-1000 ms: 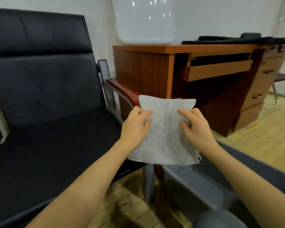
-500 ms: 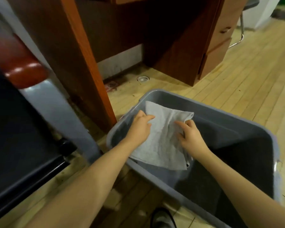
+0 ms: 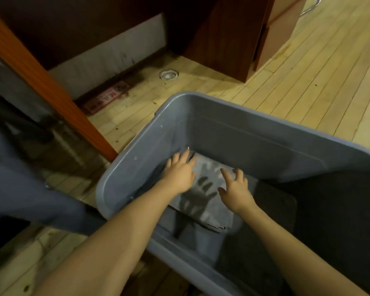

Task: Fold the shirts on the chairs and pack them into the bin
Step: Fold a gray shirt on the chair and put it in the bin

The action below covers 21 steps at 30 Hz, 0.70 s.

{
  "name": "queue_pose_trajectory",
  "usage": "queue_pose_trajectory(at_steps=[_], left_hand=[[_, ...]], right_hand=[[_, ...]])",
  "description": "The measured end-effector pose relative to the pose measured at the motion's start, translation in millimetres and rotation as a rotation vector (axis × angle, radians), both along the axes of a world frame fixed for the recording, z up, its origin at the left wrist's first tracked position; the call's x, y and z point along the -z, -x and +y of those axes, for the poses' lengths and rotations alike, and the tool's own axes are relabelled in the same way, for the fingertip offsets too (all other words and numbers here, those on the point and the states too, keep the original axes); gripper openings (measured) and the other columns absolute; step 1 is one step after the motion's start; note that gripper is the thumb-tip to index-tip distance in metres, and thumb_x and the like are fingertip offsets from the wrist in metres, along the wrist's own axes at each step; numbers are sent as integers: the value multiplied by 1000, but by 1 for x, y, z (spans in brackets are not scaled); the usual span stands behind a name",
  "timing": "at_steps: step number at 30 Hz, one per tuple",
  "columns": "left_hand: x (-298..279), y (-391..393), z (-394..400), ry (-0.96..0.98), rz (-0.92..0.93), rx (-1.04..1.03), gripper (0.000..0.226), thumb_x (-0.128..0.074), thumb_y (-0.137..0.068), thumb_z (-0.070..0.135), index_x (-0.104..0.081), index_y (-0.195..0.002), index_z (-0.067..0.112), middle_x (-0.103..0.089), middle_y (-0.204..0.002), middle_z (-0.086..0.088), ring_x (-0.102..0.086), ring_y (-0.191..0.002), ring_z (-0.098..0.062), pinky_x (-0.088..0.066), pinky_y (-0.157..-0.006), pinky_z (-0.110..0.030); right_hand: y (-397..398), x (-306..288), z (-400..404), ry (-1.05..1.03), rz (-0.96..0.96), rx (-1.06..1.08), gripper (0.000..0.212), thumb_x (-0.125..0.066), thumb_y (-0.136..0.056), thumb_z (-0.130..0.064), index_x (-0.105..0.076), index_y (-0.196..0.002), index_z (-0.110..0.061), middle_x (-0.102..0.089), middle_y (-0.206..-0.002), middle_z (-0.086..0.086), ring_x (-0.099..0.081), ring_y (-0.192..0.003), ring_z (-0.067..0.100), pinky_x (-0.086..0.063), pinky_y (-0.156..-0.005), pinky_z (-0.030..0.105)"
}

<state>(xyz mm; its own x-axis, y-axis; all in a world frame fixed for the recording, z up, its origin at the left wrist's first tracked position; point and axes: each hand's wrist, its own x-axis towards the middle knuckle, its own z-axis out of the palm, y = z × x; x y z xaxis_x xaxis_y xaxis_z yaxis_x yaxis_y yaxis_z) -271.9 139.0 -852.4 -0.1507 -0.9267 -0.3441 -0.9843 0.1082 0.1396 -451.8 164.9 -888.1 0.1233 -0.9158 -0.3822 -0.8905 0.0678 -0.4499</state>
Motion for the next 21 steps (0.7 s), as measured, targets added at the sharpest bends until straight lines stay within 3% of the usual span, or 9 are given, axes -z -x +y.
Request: queue_pose_trajectory(at_steps=[5,9,16,21], left_hand=[[-29,-10,21,85,-17,13,51,-37,-100,34,-26,-148,18,-18,-156,-6,-19,-139,-27,-17,-111,-38],[-77,-24,48,174,7,-24,51,-35,-101,34,-25,-149,18,-18,-156,-5,-20,-140,-25,-17,-111,-38],[-167,-64,116,378,-11,-93,53,-37,-99,35,-23,-149,23,-24,-153,0,-26,-136,-21,-19,-107,-34],[-222,-104,172,510,-35,-162,50,-38,-100,34,-27,-148,23,-27,-152,2,-27,-135,-18,-18,-107,-32]], right_hand=[[-4,-28,10,132,-35,-41,52,-46,-99,-31,-28,-147,-19,-22,-148,10,-28,-134,30,-41,-103,42],[-15,-74,22,281,-35,-121,46,-43,-100,-32,-34,-143,-18,-33,-141,7,-38,-126,27,-46,-95,39],[-60,-159,56,499,-113,-248,43,-44,-99,-32,-41,-138,-12,-42,-133,8,-46,-116,25,-49,-85,36],[-109,-211,87,588,-213,-371,42,-44,-99,-30,-42,-138,-13,-43,-136,6,-46,-121,23,-47,-86,34]])
